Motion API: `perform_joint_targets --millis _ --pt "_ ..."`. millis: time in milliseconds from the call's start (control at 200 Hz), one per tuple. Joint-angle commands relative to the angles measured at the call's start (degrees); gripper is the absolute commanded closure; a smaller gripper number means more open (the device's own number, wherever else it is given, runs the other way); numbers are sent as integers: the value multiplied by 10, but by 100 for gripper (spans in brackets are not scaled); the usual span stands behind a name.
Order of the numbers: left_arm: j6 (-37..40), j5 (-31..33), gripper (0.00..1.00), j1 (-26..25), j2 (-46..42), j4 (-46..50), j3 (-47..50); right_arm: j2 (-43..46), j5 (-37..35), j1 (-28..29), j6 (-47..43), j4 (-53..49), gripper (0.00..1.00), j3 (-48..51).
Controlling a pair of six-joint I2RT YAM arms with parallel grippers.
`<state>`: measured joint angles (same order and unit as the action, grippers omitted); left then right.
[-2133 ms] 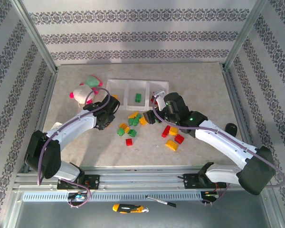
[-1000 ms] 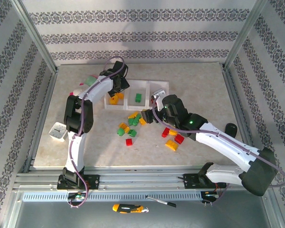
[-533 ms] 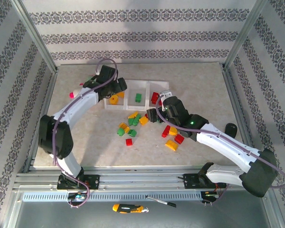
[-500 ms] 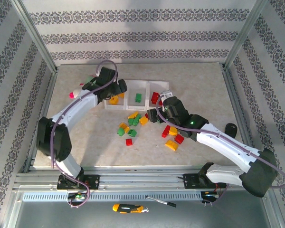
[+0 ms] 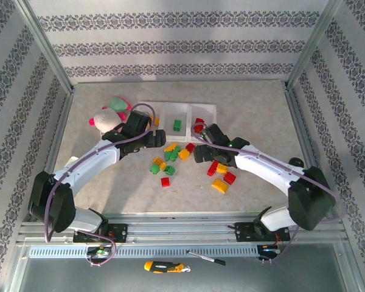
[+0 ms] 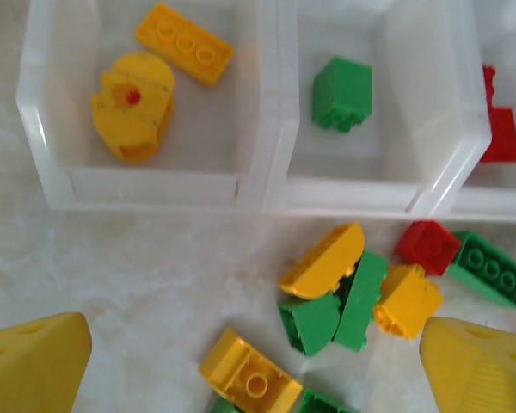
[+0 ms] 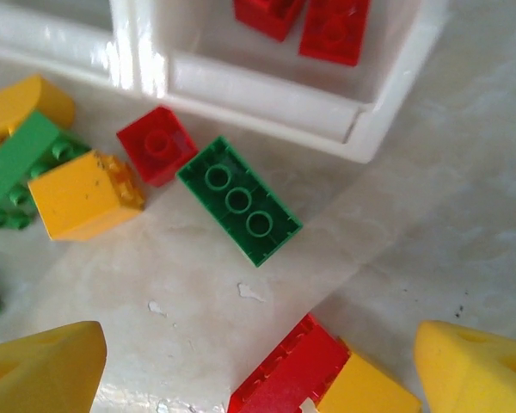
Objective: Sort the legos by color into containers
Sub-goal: Pick up the lego from the center of the table.
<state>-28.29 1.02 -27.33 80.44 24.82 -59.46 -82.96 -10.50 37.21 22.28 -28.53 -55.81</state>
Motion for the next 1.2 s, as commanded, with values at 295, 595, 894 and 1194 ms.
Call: perform_joint_targets --millis 295,595,894,1194 --pt "-30 -5 1 -11 -74 30 69 -169 103 -53 -157 -15 12 -107" --pt "-53 -3 1 -12 -77 35 79 -252 115 -63 -177 -11 25 -146" --pt "-48 1 1 -13 -75 38 75 -255 99 -61 -150 -11 50 -135" --pt "6 10 1 -12 -81 28 78 -196 79 -46 -126 -18 67 -103"
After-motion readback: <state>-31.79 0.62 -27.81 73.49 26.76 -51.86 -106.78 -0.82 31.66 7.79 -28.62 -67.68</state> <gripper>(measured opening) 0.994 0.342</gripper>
